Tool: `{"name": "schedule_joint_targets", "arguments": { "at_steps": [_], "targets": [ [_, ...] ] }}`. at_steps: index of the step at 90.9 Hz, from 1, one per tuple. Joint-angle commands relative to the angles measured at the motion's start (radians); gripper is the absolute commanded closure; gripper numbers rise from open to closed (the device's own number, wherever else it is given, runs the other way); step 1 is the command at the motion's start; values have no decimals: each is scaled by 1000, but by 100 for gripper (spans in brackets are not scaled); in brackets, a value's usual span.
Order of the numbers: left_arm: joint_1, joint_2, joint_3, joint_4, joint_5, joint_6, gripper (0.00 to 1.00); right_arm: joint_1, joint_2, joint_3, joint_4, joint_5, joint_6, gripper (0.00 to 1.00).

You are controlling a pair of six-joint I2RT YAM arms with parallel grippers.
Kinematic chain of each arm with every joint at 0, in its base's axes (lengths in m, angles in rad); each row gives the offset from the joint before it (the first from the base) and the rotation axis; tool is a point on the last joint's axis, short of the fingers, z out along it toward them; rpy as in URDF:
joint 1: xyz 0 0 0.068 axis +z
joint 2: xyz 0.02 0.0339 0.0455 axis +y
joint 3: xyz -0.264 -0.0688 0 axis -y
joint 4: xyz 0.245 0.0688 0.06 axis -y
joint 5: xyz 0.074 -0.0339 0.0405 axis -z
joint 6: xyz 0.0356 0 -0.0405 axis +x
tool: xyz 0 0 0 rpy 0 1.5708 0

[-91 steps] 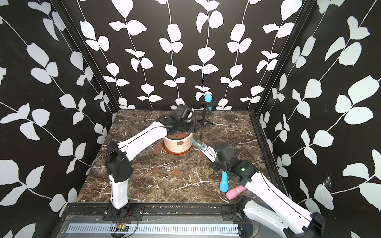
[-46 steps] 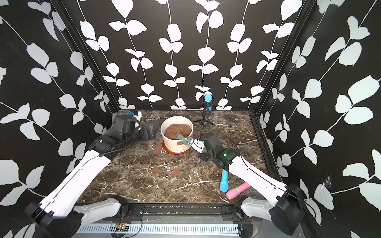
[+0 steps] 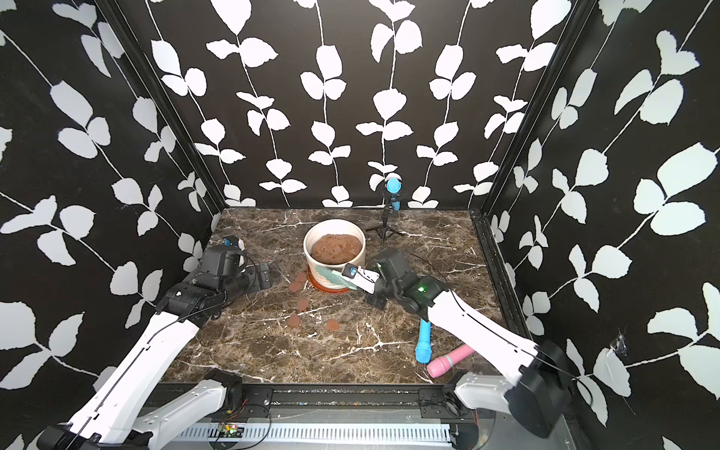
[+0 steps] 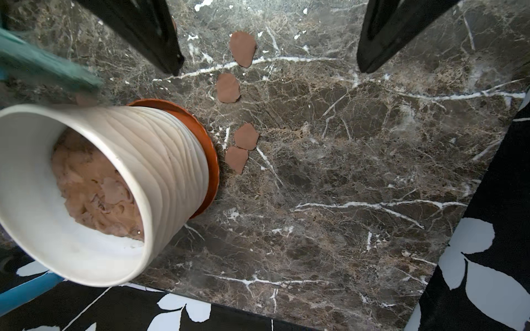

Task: Scrub the dried mud off the ceramic pot
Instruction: Brush off the soil from the pot, then place the brush at the center of the board.

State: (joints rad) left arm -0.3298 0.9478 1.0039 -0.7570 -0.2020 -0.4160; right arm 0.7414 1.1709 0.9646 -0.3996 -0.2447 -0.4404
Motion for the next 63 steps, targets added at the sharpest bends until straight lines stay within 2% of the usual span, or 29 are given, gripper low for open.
{"name": "schedule_joint_targets", "arguments": {
  "at_steps": [1, 13, 23, 34, 37, 40, 48, 56, 63],
  "targets": [
    [6, -6, -11, 21, -30, 29, 1, 1, -154, -63, -51, -35, 69, 100],
    [6, -8, -67, 123, 7, 37, 2, 0, -326, -135, -39, 99, 138, 100],
    [6, -12, -88, 153, 2, 28, 1, -2, -419, -187, 56, 315, 244, 100],
    [6, -19, -115, 167, -85, -18, 1, -4, -430, -187, 83, 628, 475, 100],
    [6, -22, -117, 154, -124, -35, 2, -12, -415, -169, 50, 672, 550, 100],
    [5, -24, -122, 142, -157, -43, 2, -28, -387, -141, 2, 657, 608, 100],
    [5, -33, -168, 160, -202, -26, 1, -96, -286, -71, -95, 514, 761, 100],
    [6, -26, -225, 235, -114, 109, 1, -195, -184, -31, -103, 304, 934, 100],
    [5, 2, -224, 231, -110, 94, 2, -278, -126, -35, -50, 190, 1044, 100]
  ]
}}
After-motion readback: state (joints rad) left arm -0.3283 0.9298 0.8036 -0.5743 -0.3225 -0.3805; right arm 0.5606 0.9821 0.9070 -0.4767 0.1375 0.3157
